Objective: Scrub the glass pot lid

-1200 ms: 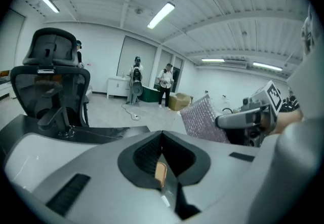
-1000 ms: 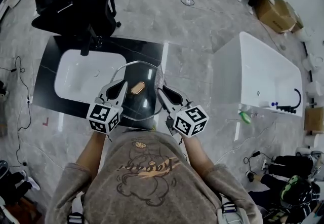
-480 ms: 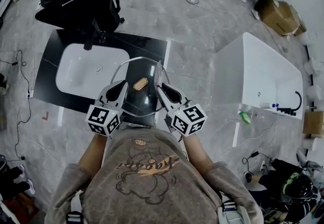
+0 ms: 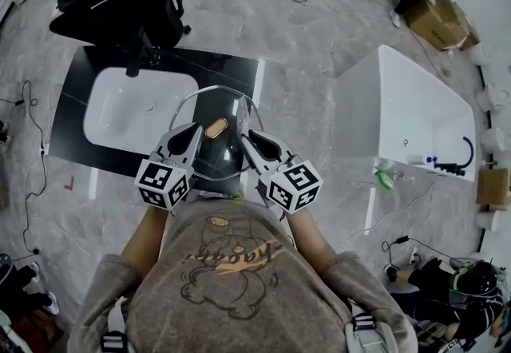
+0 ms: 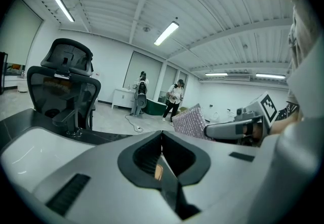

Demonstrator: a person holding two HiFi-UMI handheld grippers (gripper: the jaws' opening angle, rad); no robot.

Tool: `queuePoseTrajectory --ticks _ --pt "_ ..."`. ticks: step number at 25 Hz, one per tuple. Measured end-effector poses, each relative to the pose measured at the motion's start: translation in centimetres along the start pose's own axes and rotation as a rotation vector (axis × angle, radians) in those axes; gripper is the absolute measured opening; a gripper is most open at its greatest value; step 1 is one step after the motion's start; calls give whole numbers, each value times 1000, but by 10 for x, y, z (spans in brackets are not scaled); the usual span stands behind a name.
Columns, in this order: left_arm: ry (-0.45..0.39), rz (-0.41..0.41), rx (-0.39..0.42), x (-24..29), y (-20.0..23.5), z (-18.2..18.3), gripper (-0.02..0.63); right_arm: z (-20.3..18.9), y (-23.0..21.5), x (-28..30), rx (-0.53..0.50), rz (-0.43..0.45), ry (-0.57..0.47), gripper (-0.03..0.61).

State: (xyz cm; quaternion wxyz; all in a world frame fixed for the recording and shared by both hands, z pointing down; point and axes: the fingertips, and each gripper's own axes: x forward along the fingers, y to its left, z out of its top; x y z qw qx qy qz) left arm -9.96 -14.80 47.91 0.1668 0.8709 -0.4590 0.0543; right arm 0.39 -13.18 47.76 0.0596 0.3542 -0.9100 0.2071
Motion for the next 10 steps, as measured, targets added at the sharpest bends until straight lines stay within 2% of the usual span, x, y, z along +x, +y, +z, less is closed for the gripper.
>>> queuePoseTrajectory --ticks 10 --pt "20 7 -10 1 1 -4 18 -1 0 -1 -6 23 12 74"
